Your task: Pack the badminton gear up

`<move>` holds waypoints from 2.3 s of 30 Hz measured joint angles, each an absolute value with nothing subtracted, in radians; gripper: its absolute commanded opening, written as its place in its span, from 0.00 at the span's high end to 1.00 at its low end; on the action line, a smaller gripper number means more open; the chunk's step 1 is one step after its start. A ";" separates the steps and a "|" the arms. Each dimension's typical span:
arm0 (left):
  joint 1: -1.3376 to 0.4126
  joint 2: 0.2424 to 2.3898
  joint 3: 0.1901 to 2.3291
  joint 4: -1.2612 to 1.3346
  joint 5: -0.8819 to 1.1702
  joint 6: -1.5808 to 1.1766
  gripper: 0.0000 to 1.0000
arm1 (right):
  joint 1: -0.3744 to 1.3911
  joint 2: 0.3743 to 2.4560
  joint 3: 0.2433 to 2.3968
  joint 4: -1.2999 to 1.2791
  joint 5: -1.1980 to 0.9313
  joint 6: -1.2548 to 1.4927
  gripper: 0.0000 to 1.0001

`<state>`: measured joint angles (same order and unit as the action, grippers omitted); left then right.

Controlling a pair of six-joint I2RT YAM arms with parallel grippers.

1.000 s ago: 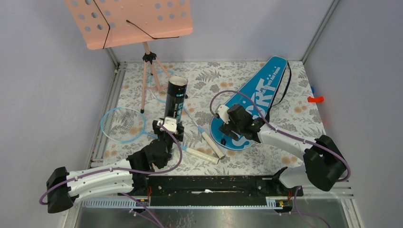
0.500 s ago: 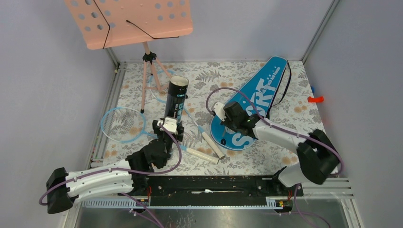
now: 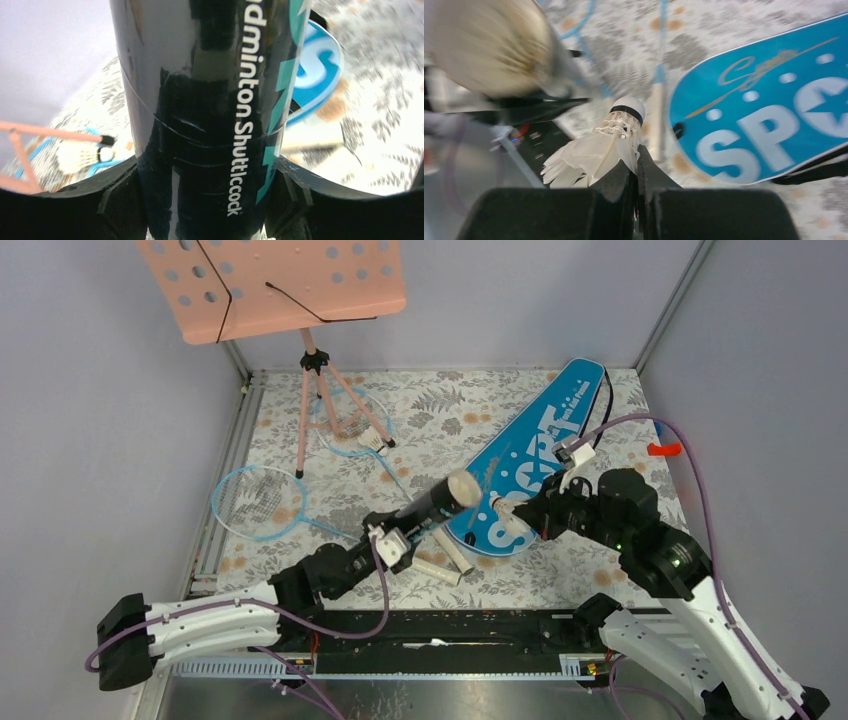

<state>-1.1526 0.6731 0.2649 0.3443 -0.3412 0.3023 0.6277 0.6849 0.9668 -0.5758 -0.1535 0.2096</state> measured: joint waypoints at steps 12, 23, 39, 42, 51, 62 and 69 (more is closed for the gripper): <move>-1.151 0.608 0.148 0.456 -0.067 0.483 1.00 | 0.614 0.702 1.254 -0.846 -0.507 0.382 1.00; -1.151 0.678 0.158 0.436 -0.046 0.515 1.00 | 0.614 0.805 1.347 -0.916 -0.592 0.364 1.00; -1.147 0.730 0.186 0.444 -0.001 0.488 1.00 | 0.659 0.978 1.329 -0.965 -0.548 0.318 0.84; -1.145 0.752 0.196 0.450 -0.006 0.478 1.00 | 0.691 1.008 1.330 -0.959 -0.517 0.314 0.71; -1.134 0.785 0.207 0.444 -0.049 0.473 1.00 | 0.725 0.991 1.392 -0.939 -0.400 0.271 0.00; -1.145 0.771 0.208 0.492 -0.012 0.444 1.00 | 0.728 0.846 1.383 -0.921 -0.236 0.258 0.00; -1.145 0.754 0.208 0.496 -0.006 0.439 1.00 | 0.727 0.787 1.320 -0.885 -0.216 0.259 0.00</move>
